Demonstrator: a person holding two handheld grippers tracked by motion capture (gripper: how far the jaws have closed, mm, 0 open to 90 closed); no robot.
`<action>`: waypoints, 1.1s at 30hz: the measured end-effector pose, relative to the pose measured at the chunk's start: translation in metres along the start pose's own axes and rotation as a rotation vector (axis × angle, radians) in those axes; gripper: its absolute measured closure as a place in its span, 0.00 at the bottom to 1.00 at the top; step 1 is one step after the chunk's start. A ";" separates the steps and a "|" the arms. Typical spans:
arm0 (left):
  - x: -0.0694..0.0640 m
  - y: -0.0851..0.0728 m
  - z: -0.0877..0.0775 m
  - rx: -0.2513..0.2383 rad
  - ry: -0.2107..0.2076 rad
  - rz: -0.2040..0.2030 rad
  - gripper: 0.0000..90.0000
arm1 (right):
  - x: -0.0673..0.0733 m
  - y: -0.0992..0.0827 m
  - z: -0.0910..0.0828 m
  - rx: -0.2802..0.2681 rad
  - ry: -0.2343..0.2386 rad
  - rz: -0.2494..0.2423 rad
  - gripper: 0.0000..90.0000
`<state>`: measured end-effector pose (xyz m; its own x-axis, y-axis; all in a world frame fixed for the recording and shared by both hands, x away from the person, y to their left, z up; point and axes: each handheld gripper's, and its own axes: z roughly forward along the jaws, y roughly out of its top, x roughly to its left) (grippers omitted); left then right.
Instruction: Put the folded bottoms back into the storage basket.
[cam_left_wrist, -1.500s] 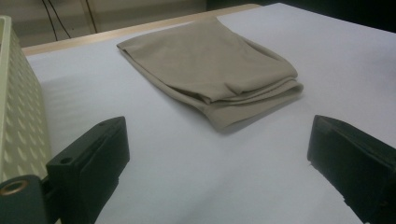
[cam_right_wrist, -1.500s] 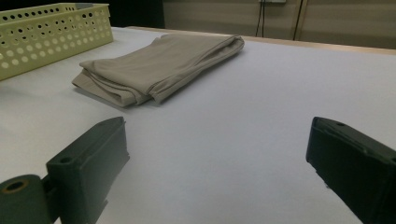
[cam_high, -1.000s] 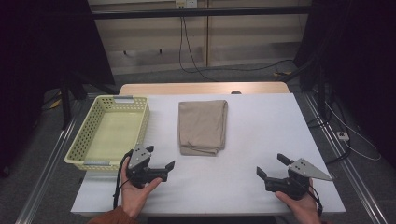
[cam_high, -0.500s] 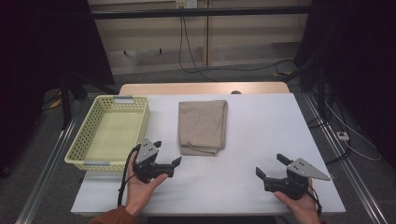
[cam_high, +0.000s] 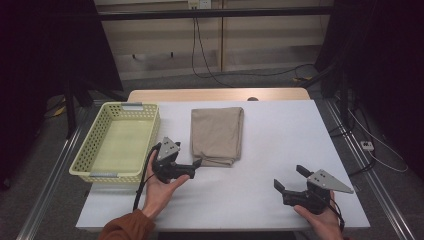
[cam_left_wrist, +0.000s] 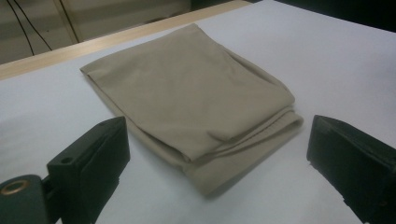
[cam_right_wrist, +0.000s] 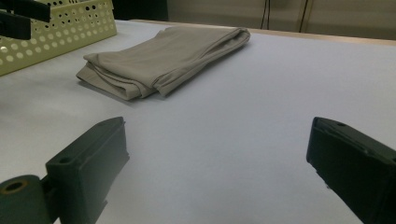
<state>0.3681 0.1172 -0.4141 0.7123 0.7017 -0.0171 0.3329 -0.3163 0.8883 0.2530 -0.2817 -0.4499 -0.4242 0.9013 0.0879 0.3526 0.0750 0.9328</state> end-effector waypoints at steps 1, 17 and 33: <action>0.000 0.002 0.001 -0.001 0.002 0.005 0.07 | 0.000 0.000 0.000 0.000 0.000 0.000 0.05; 0.006 0.031 0.029 0.025 -0.005 -0.014 0.08 | 0.000 0.000 0.000 0.007 -0.002 0.000 0.05; 0.006 0.059 0.069 0.013 0.005 -0.041 0.09 | 0.000 0.000 0.000 0.007 0.005 0.000 0.05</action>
<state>0.4348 0.0587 -0.3932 0.6947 0.7175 -0.0505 0.3694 -0.2956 0.8810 0.2532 -0.2814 -0.4503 -0.4285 0.8991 0.0894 0.3584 0.0783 0.9303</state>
